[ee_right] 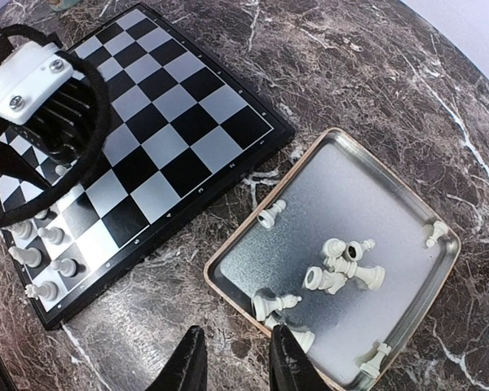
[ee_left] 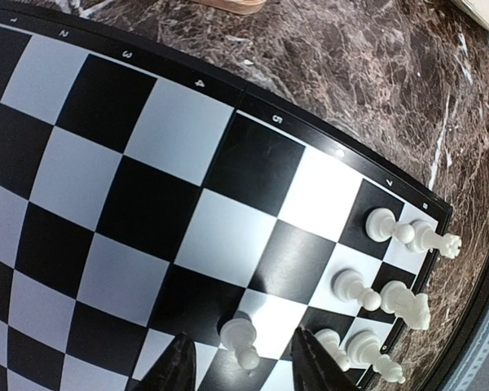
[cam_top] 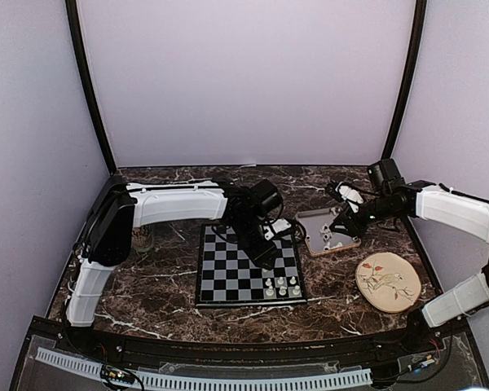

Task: Set up the chess pieces on the board
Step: Pick up the pawn from the chessboard.

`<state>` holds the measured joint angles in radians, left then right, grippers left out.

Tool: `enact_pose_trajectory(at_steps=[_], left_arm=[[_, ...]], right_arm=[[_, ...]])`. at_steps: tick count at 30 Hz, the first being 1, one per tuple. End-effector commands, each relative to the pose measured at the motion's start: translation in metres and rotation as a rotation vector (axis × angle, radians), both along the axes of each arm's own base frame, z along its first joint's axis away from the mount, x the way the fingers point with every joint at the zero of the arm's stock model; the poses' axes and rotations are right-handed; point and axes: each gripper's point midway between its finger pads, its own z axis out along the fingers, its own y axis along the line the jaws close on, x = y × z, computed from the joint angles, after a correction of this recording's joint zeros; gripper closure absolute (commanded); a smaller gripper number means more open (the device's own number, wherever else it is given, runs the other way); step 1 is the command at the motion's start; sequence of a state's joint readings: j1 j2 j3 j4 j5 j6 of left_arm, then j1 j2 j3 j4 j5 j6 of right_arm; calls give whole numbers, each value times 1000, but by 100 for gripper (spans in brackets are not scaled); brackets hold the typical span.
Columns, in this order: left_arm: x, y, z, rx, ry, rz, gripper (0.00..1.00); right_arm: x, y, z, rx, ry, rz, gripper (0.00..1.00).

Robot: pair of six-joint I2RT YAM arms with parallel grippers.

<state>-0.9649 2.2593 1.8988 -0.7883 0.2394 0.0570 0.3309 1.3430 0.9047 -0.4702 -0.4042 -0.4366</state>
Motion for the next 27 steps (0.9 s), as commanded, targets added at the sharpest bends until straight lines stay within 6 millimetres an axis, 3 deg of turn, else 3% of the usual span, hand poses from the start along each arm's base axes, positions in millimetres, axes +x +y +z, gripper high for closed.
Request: enact_pose_trajectory(at_steps=[1,10,18,27], left_arm=[[-10,1,4,12,21,-23,60],[-11,3,3,24,25,-21,77],[-10,5,-1,37,21,-15,81],[-8,2,3,27,18,-3,92]], right_arm=[[4,-1,-2,-5,-10,4,73],[3,-1,-4,-8,-4,6,73],[3,-1,-7,-17,5,7,73],[4,-2,-8,-21,1,7,73]])
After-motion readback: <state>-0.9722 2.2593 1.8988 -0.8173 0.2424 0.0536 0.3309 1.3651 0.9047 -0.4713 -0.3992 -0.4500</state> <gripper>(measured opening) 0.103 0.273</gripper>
